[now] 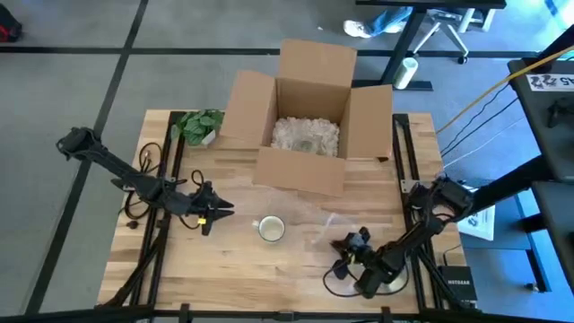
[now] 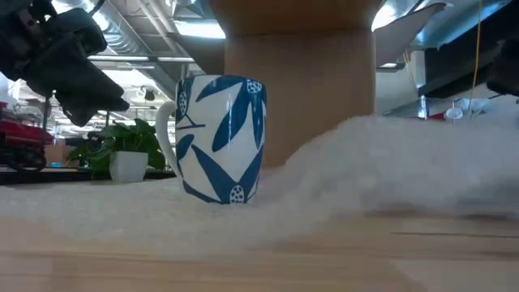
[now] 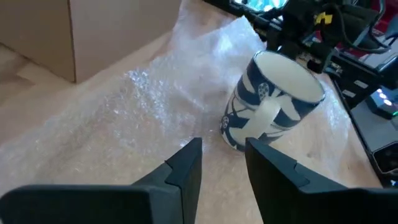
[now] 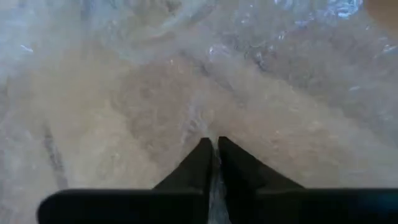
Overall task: Wrap mug
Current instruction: Wrap the blue mug with the bubble wrap
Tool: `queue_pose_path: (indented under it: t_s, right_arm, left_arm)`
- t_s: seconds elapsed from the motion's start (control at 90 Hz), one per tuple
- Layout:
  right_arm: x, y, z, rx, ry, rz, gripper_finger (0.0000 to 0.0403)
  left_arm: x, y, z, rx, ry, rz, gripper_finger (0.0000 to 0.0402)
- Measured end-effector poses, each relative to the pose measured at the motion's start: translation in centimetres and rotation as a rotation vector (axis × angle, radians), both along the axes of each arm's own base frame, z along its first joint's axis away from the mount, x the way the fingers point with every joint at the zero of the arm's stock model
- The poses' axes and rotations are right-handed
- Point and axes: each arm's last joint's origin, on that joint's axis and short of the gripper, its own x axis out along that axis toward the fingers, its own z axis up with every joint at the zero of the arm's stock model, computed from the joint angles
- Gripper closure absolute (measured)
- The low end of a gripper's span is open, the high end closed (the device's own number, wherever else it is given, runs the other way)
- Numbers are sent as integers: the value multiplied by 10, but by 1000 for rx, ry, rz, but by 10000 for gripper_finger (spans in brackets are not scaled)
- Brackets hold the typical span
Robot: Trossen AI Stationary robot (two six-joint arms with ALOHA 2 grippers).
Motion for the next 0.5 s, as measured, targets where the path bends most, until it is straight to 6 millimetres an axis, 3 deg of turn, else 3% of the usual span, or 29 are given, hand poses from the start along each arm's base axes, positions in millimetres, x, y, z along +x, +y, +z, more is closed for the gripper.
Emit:
queue_pose_path:
  t_s: [0.5]
  right_arm:
    - [83, -4, 92, -321, -52, 101, 402]
  left_arm:
    - [1, -1, 4, 20, -34, -14, 296]
